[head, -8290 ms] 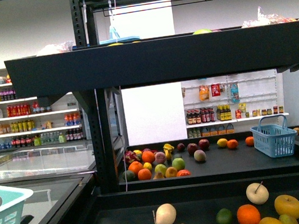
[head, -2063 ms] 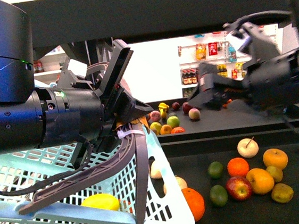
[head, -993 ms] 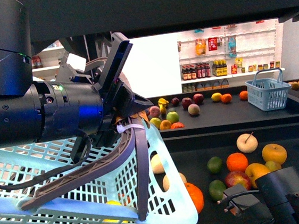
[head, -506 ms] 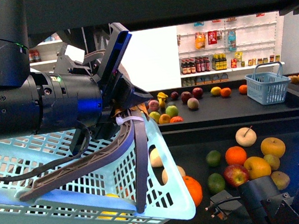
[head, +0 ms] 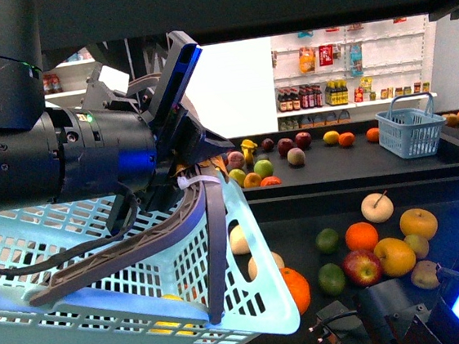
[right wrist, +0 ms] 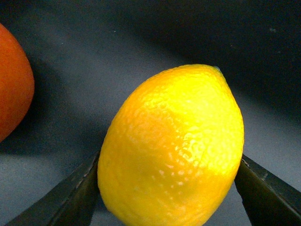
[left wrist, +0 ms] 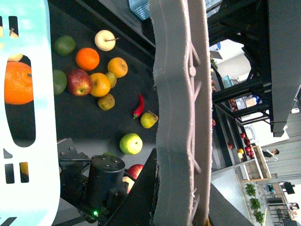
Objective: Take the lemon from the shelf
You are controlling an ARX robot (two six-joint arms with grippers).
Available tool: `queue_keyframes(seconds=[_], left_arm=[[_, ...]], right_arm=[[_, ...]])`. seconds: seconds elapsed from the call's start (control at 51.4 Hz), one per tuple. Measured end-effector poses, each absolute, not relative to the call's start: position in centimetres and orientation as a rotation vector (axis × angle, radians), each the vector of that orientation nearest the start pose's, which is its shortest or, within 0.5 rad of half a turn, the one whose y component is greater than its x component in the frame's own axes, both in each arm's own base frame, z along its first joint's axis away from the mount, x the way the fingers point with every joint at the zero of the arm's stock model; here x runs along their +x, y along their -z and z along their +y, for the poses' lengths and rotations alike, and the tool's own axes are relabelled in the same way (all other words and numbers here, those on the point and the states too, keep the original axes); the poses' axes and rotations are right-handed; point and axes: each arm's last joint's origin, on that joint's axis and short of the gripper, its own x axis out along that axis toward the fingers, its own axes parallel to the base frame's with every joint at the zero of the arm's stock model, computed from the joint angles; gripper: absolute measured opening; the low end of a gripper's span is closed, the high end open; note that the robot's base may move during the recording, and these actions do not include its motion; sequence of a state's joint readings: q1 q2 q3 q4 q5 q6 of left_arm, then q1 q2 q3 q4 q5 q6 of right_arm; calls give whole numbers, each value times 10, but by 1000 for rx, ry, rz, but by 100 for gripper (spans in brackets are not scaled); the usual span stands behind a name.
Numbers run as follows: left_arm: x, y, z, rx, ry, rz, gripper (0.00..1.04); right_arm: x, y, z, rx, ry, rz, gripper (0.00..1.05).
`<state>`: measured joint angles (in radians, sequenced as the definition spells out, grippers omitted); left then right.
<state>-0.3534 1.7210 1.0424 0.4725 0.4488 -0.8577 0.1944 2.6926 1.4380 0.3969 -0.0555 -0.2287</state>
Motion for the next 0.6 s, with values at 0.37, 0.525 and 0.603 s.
queue_keyframes(seconds=[0.37,0.525,0.603], left_arm=[[352,-238,-143,-817,658,541,9],[352,-238,-143,-817,659,541,9],[352,-238,-143,-817,659,541,9]], right_arm=[[441,53,78,-230,-294,822,72],[437,17,62,-218,-257,754,72],[433,-9,52,-217,-237,702,72]])
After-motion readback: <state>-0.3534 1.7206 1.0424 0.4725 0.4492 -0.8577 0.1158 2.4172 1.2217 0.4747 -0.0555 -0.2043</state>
